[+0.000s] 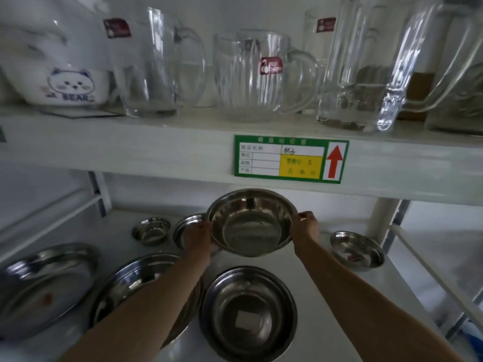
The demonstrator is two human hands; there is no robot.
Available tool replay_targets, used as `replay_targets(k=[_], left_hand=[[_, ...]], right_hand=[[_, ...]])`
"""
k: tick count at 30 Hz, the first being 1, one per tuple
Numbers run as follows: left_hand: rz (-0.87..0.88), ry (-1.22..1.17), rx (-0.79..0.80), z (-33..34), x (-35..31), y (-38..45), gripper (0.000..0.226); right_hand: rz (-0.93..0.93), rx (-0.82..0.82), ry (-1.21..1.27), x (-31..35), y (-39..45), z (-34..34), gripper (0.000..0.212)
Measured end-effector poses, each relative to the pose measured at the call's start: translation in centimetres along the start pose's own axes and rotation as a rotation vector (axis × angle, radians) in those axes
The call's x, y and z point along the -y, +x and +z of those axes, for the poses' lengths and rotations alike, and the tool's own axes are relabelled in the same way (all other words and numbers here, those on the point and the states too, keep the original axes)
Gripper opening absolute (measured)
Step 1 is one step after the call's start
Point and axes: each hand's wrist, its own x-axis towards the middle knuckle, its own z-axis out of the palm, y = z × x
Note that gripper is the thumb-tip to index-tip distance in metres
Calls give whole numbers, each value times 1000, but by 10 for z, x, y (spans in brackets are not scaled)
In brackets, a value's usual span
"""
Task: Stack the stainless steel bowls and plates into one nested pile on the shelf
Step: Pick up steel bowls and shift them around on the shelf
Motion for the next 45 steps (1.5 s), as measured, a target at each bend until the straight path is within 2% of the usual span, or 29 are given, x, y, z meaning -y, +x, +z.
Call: replay_targets(k=[4, 8, 11, 14, 19, 24, 29, 35, 38, 45], left_hand=[[-30, -74, -28, -38, -11, -14, 19], [21, -7, -96, -81, -20, -19, 16], [33, 14, -179, -114, -21, -24, 13], [-9, -1, -167, -146, -20, -39, 11], [-26, -50, -204, -190, -14, -52, 25], [-40, -67, -299, -226, 6, -55, 25], [-84, -6, -335, -246, 32, -54, 14], [-64, 97, -379, -251, 52, -50, 26], [-62, 95, -396, -251, 57, -53, 21], [-21, 237, -458, -249, 67, -57, 14]], right_hand=[[-18, 66, -7, 9, -25, 19, 8], [-26, 132, -27, 14, -53, 38, 8], [-17, 192, -51, 17, -77, 50, 12], [-29, 248, -80, 18, -96, 66, 17], [-39, 341, -131, 13, -131, 94, 34], [-20, 410, -175, 2, -158, 116, 32], [-17, 477, -232, -14, -165, 131, 24], [-22, 513, -272, -36, -161, 142, 26], [-23, 523, -316, -51, -153, 149, 22], [-30, 501, -399, -61, -157, 151, 27]])
